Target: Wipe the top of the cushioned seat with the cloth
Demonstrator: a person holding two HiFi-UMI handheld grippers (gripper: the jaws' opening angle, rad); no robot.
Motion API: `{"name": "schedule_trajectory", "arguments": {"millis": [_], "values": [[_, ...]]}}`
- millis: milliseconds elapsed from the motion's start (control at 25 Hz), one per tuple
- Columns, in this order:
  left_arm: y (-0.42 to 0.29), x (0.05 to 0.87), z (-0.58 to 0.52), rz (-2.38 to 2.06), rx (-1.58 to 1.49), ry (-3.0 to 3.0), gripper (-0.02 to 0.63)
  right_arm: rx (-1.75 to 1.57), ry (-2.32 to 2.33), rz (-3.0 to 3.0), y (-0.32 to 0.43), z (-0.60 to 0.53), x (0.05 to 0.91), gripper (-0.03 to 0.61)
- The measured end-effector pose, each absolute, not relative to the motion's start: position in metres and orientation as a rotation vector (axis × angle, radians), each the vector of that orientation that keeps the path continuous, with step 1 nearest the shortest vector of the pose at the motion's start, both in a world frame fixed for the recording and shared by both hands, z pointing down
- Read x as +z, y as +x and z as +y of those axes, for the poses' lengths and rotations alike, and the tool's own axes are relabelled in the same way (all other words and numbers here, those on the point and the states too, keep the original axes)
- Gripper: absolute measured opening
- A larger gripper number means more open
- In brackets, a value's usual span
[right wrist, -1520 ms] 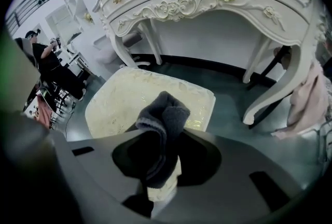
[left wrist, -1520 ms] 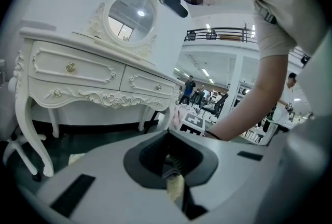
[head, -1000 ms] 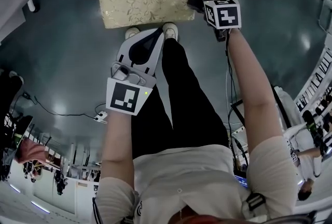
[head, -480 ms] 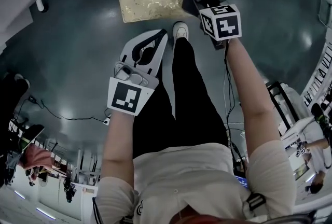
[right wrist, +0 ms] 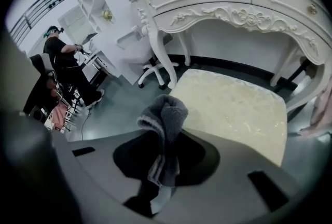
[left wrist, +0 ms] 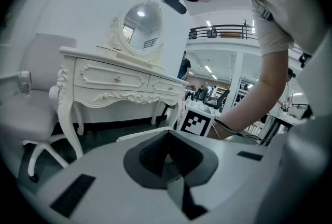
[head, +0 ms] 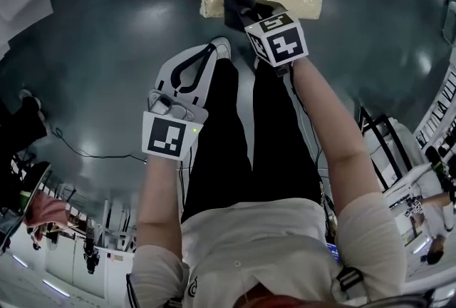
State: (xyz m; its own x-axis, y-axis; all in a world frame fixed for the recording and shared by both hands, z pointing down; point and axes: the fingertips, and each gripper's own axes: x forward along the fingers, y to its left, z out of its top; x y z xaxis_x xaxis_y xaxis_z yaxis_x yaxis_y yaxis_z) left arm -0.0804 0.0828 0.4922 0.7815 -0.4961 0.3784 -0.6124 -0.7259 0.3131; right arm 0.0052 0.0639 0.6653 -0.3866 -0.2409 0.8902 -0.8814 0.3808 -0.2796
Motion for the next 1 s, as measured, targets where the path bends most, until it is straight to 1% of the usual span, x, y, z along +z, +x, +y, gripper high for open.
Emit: {"name": "schedule_trajectory", "arguments": {"millis": [160,440,1000], "values": [[-0.109,0.502,0.079,-0.895,0.369,2.515,0.012,1.008,0.929,-1.865,-0.029,0.056,0.678,0.083],[-0.127,0.514,0.078,-0.949,0.344,2.465,0.012,0.998,0.891,-1.858,-0.052,0.044,0.690,0.083],[-0.069,0.516,0.073,-0.909,0.372,2.496,0.012,1.078,0.944,-1.785,0.028,0.050,0.707,0.086]]}}
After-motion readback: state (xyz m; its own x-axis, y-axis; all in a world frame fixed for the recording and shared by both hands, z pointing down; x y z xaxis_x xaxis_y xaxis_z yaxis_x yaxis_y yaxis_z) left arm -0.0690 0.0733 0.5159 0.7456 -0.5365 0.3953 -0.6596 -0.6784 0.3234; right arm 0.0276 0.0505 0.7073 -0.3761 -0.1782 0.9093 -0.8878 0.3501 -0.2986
